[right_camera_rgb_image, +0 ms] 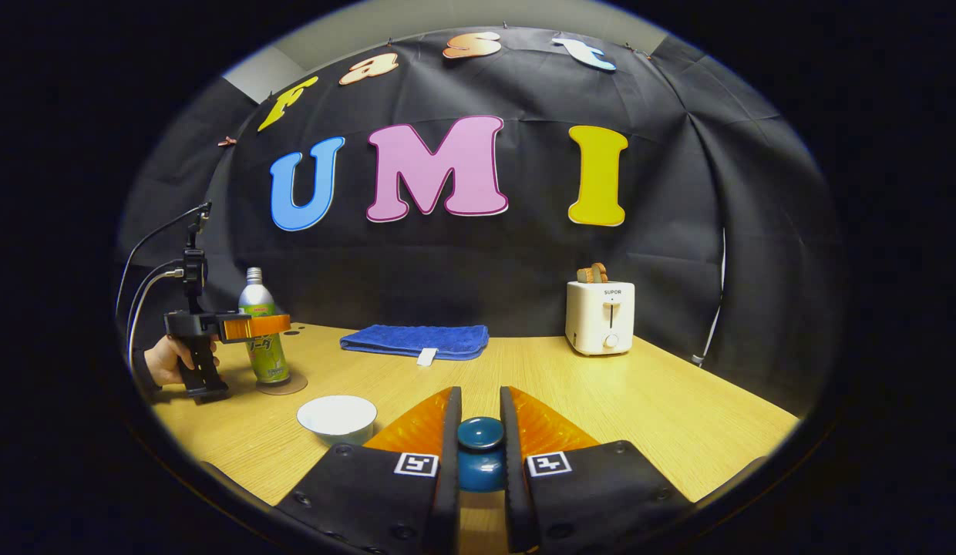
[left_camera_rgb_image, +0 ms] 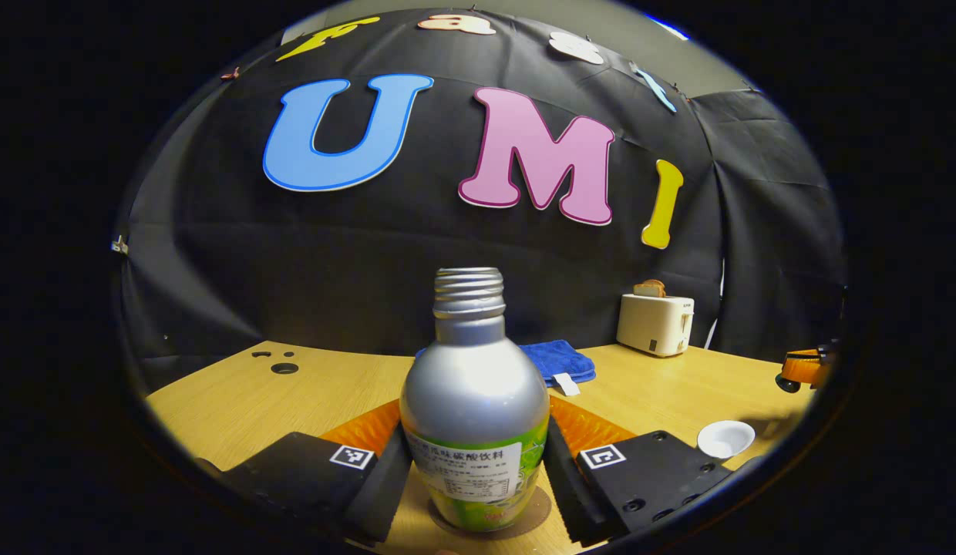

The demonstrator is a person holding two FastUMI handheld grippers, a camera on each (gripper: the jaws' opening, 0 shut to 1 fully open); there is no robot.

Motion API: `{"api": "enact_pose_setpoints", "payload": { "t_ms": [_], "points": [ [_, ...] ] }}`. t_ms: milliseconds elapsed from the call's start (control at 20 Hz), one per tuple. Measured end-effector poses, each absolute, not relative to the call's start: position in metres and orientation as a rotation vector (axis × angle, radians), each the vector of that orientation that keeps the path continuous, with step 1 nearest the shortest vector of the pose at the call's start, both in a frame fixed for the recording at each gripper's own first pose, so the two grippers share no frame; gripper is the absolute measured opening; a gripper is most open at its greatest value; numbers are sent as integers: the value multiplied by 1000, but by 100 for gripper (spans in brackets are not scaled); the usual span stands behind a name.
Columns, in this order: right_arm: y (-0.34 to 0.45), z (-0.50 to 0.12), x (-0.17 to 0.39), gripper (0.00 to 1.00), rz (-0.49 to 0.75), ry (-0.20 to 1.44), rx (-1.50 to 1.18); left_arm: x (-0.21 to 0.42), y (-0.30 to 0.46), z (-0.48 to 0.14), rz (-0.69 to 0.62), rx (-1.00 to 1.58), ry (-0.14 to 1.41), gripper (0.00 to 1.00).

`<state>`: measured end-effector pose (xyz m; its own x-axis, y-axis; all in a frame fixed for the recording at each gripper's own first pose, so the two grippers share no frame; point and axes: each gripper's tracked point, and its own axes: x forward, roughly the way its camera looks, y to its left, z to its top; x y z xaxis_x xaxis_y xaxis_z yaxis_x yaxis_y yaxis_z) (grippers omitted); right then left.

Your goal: Open the teacup lid with one hand, grasp the water bottle and pour water into the teacup with the other hand; after pouring, place the water bottle on the coaster and then close the teacup lid.

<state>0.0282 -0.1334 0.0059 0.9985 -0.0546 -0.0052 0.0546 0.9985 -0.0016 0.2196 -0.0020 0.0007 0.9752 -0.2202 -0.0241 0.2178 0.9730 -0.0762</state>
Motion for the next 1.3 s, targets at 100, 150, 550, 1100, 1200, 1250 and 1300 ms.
{"api": "enact_pose_setpoints", "payload": {
  "t_ms": [100, 150, 550, 1100, 1200, 1250, 1300],
  "points": [
    [-134, 6, 28, 27, -59, 5, -1, 221, -3, -5, -223, -74, 50, 82],
    [-134, 6, 27, 27, -61, 4, -2, 220, -6, -4, -230, -75, 42, 82],
    [-135, 6, 28, 27, -59, 4, -1, 207, -20, -18, -228, 49, 80, 96],
    [-125, 7, 24, 27, -30, 4, -1, 160, 1, -29, -133, 40, 200, 96],
    [-121, 6, 22, 27, -21, 4, -1, 147, 10, -35, -111, 14, 206, 96],
    [-117, 6, 21, 27, -8, 4, 0, 140, 15, -38, -103, -4, 209, 96],
    [-112, 6, 21, 27, 9, 4, -1, 133, 19, -37, -93, -22, 200, 96]
  ]
}}
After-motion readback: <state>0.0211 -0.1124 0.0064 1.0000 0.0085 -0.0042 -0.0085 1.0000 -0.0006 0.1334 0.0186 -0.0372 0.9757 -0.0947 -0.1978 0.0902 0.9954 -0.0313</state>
